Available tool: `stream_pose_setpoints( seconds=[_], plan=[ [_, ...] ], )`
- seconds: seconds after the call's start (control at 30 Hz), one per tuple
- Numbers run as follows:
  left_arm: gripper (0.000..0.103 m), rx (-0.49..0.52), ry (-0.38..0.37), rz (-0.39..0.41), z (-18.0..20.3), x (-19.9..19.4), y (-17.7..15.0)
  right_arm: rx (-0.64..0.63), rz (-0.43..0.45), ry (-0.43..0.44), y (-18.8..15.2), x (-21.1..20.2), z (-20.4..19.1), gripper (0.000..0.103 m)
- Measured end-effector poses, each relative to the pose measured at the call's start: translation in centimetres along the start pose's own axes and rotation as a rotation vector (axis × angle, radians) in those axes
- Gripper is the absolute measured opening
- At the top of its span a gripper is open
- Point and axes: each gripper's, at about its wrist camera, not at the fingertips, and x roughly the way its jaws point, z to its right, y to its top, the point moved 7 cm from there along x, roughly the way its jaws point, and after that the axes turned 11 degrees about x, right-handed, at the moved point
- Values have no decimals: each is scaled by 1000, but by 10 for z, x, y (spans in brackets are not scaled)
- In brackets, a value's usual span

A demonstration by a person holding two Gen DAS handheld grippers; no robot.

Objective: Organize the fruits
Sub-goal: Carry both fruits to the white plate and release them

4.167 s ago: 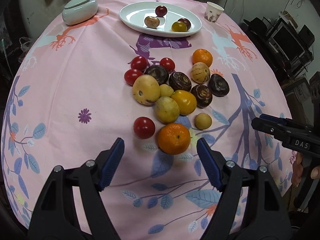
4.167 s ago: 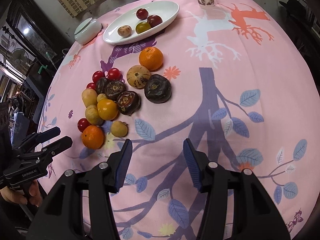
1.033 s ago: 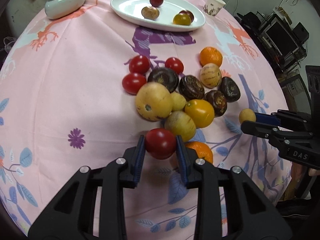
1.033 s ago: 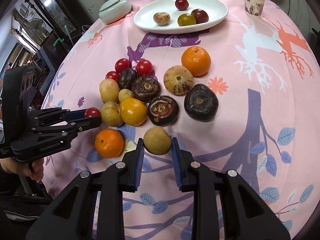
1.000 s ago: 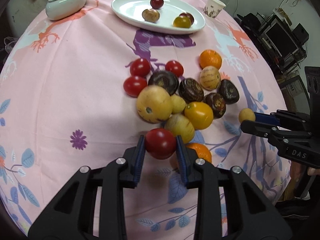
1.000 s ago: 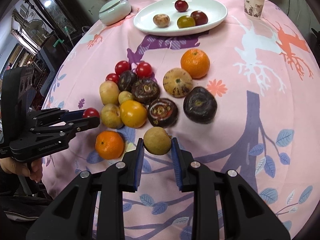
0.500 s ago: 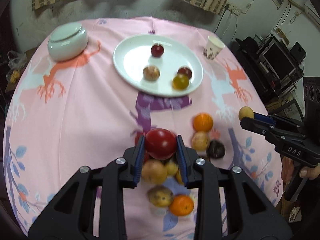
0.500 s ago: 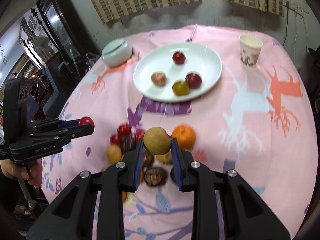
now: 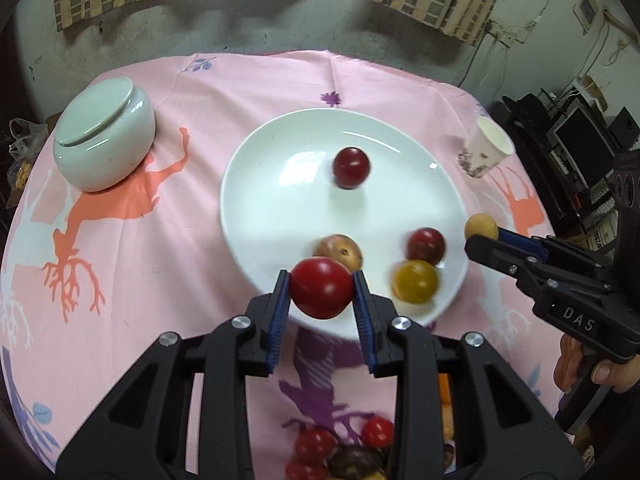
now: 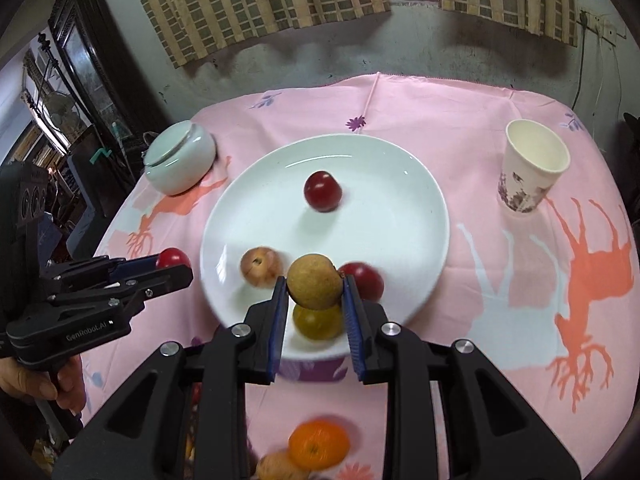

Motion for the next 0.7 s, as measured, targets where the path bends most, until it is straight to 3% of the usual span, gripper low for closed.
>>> stream_pose_setpoints(
  seconds=[0.17,0.23,0.33,0.5,0.67,0.7],
  plan=[
    [31,-21,23,-18,-15,28,8,62,-13,5,10,30,8,28],
    [32,-44,34,-19,-21,35,10,59,-13,-31,9,40,10,29],
    [62,-74,57,-2,-25,35,13,82,-9,-42,7,45,12,29],
    [62,-40,78,16,-21,18,10,140,-17,-12,1,28,21,30],
    [80,-80,134,16,-30,-17,-19,188,-8,11,-31,-13,37,30],
    [80,-96,149,18,-32,-23,-29,201,-11,-12,-44,-22,44,42]
  ],
)
